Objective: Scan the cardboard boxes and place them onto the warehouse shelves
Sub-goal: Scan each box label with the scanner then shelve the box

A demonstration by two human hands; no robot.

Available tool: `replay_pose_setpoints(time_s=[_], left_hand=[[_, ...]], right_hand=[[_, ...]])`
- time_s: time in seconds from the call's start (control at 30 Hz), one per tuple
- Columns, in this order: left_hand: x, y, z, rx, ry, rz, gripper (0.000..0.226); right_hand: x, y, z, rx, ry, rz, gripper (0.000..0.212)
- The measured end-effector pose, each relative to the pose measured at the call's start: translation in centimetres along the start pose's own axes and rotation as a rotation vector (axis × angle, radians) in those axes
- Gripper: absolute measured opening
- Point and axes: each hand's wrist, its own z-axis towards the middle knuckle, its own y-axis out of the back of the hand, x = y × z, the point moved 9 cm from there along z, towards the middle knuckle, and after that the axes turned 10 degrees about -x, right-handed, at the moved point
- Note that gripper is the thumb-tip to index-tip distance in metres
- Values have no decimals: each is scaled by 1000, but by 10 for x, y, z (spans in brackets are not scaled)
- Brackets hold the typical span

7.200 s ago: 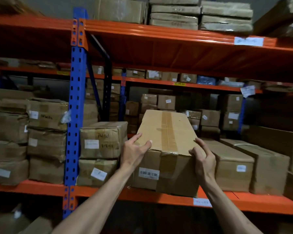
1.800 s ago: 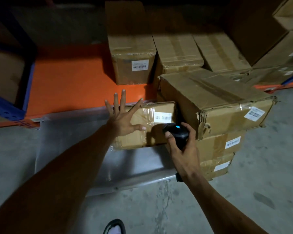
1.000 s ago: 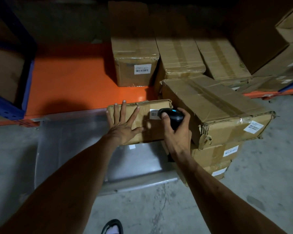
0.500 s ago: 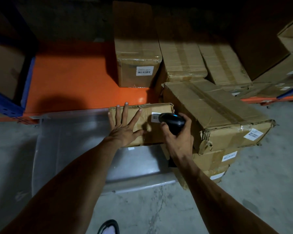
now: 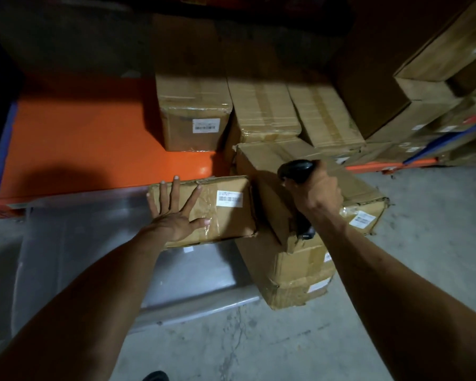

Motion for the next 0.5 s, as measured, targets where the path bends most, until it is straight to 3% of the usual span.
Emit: replay_pose_setpoints(time_s=[0.23,0.5], left_hand=[[0,-1,3,19,-17,-14,89],[-1,2,0,12,-12,-13,90]], right_hand=[[-5,-14,31,97,-4,-166,49],[-8,-20,31,148,30,-253,69]])
